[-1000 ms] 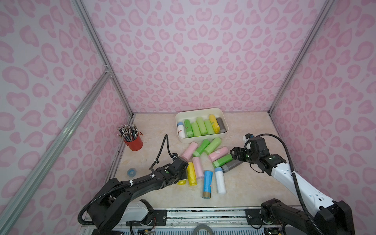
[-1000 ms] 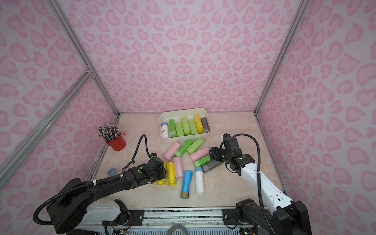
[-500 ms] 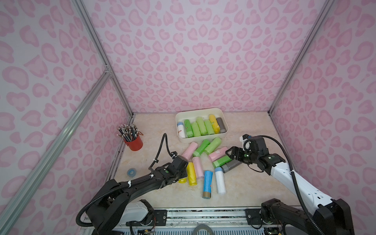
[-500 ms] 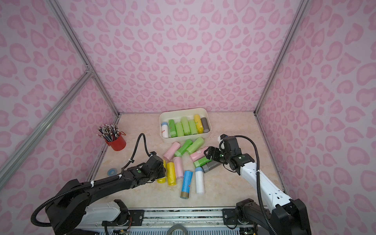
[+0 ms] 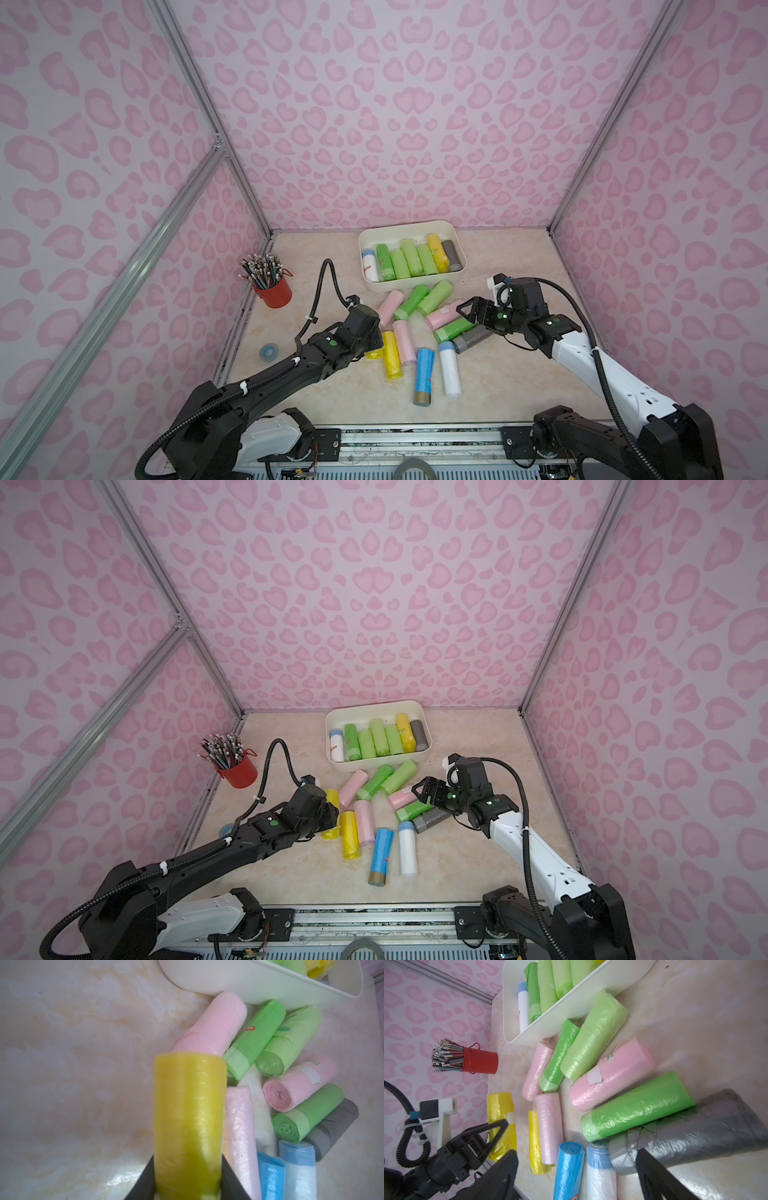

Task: Put the roll of trash bags into the storage box
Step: Pick up the roll of trash bags from the center of the board, then place the roll of trash bags in the storage box.

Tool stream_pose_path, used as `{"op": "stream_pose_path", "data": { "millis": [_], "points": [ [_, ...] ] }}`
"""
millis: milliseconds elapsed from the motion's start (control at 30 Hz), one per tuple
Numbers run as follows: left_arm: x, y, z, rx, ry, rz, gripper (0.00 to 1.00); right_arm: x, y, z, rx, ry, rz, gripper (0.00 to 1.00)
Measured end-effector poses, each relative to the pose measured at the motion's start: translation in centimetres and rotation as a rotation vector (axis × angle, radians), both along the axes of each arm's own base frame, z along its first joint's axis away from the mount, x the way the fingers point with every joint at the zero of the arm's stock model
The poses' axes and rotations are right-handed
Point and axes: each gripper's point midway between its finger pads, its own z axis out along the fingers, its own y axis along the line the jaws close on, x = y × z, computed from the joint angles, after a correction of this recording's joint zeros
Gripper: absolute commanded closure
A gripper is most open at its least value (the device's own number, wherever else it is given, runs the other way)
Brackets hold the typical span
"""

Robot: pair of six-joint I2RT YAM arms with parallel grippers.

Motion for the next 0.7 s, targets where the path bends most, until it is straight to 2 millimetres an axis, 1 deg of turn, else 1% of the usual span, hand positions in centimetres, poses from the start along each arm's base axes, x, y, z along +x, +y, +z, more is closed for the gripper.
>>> {"op": "stream_pose_path", "data": {
  "millis": [233,467,700],
  "points": [
    [1.8,0.0,1.5,-0.009,-0.029,0.008,0.81,0.0,0.5,0.7,0.035,0.004,0.007,0.1],
    [4.2,-1.0,4.1,-0.017,-0.084,-0.004,0.82,0.2,0.7,1.5,0.05,-0.004,0.011,0.1],
    [6.7,-2.1,6.0,-0.031,-0.136,-0.007,0.82,0.7,1.3,2.2,0.072,-0.01,0.029,0.1]
  ]
}}
